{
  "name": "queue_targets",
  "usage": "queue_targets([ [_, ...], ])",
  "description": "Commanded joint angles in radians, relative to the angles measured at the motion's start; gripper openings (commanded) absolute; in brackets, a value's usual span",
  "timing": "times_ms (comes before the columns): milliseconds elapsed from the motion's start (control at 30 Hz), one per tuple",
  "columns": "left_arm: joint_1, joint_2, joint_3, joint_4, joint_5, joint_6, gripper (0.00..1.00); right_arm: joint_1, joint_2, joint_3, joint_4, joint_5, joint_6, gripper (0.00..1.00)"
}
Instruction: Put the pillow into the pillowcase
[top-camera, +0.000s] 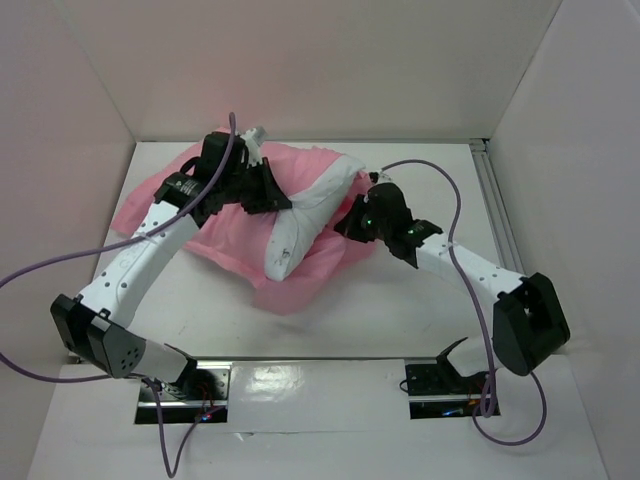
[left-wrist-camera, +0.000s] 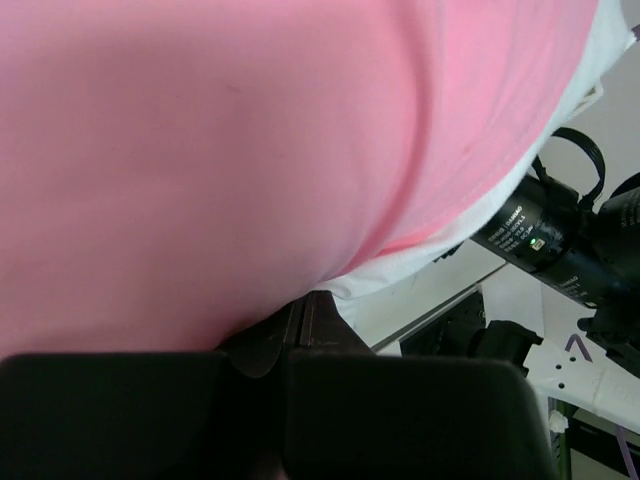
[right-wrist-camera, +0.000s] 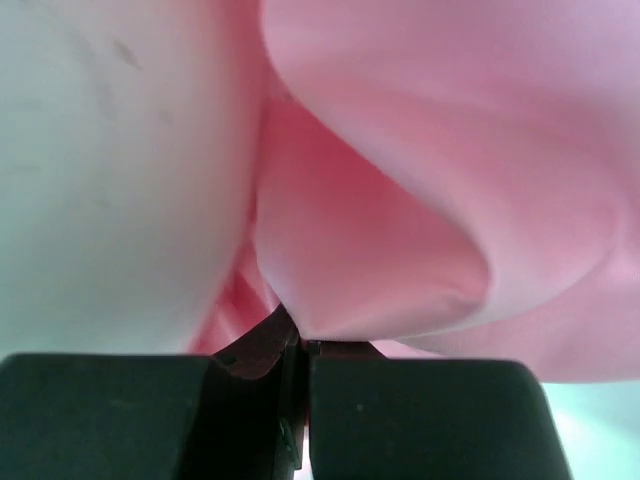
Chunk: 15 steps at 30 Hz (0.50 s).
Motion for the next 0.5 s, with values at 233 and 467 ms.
queue_targets([
  [233, 0.046, 0.079, -0.040, 0.056, -0.286, 0.000, 0.00, -0.118, -0.217, -0.133, -0.316, -0.016, -0.081, 0.01],
  [467, 0.046, 0.137, -0.031, 0.065, -0.320, -0.020, 0.00, -0.188, -0.284, -0.164, -0.455, -0.050, -0.101, 0.08],
])
